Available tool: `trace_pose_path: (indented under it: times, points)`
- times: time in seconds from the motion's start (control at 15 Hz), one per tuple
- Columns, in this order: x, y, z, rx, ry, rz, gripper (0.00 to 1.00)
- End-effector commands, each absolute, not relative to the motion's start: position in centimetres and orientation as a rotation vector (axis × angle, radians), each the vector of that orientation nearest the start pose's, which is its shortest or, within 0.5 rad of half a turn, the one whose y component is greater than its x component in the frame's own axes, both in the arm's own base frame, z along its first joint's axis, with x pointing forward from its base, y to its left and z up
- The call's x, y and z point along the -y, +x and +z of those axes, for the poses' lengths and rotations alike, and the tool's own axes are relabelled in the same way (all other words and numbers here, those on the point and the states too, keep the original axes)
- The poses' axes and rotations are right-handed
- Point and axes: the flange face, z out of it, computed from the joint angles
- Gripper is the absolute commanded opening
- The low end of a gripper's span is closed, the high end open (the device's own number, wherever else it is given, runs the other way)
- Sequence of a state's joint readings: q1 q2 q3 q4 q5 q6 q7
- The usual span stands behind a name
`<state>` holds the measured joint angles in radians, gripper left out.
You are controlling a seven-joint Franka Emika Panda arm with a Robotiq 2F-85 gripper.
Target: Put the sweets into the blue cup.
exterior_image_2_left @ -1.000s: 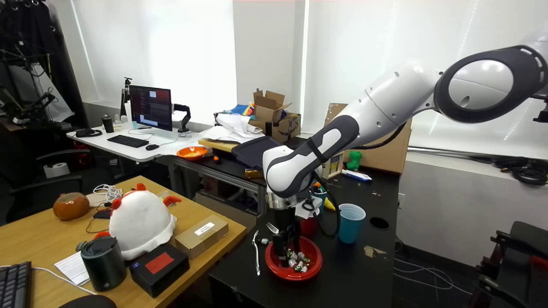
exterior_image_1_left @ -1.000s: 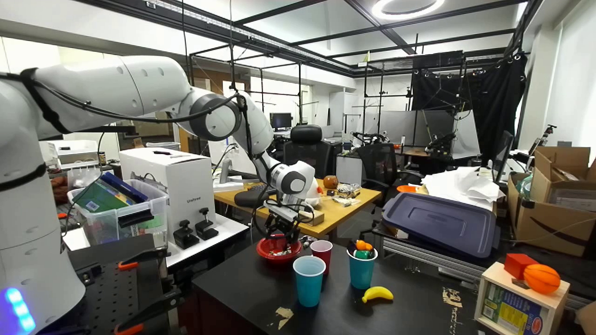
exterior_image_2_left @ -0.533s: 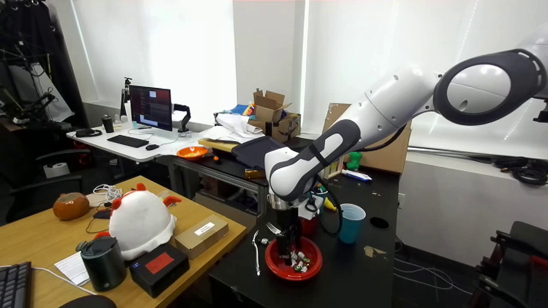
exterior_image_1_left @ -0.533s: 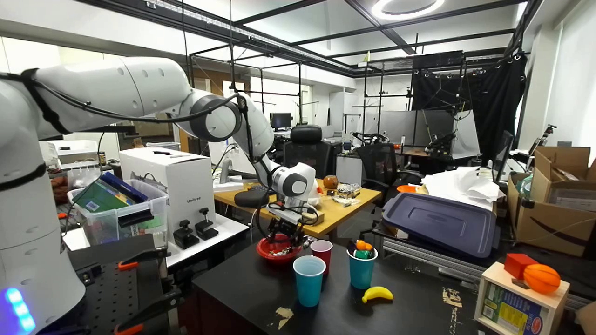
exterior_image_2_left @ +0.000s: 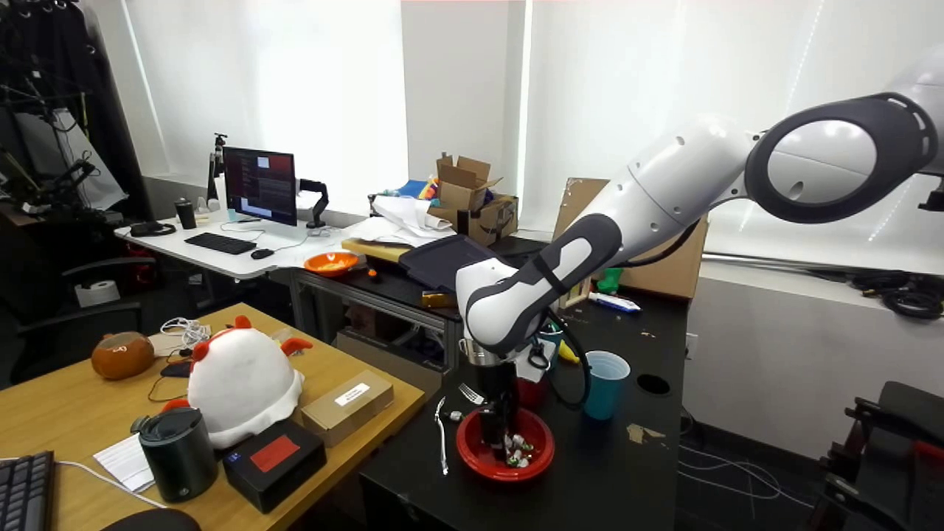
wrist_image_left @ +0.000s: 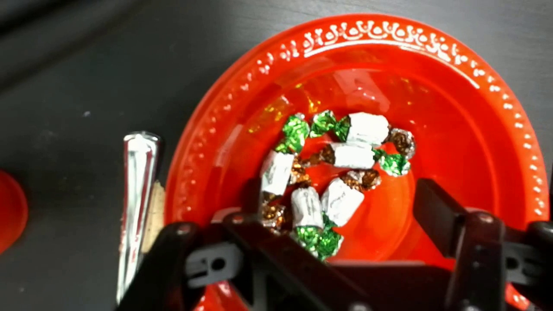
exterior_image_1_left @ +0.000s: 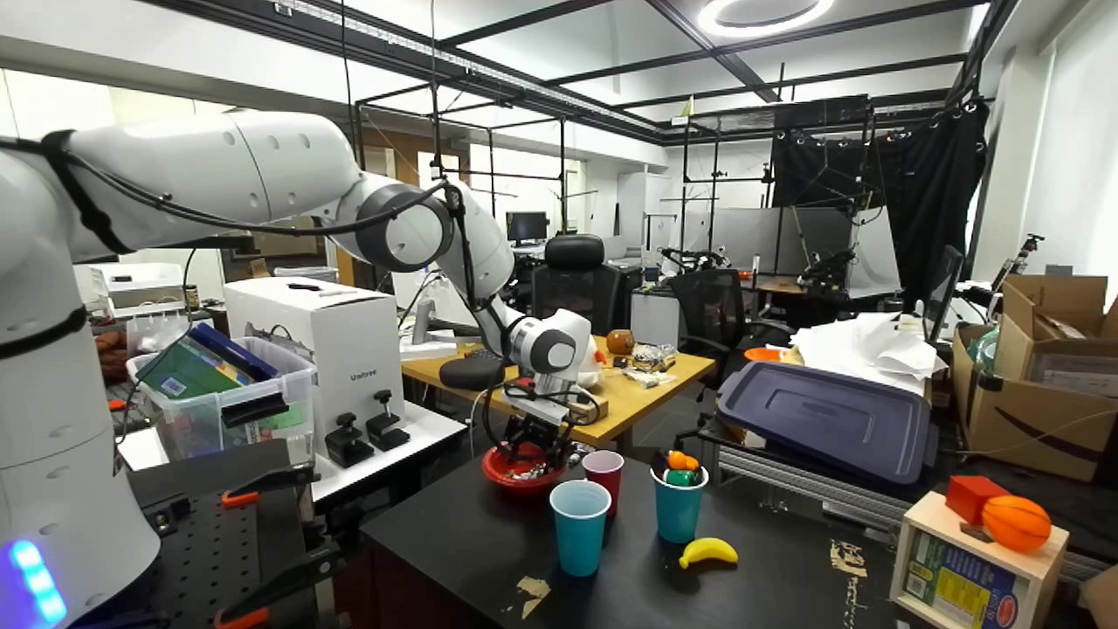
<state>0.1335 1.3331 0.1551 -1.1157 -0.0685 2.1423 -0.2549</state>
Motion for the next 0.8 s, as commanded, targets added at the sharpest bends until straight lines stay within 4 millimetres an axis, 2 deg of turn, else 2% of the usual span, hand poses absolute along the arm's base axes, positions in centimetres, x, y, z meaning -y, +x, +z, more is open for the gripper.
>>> trace_pose_path:
  times: [0.0,0.47,0.53,0.73]
  points:
    - [-16.8,67.5,-4.1,0.781,-2.919,0.414,0.58]
    - [-16.9,68.2,-3.2,0.763,-2.918,0.379,0.05]
    - [-16.8,68.3,-3.1,0.760,-2.922,0.376,0.01]
    - [-16.7,68.6,-2.4,0.746,-2.925,0.376,0.00]
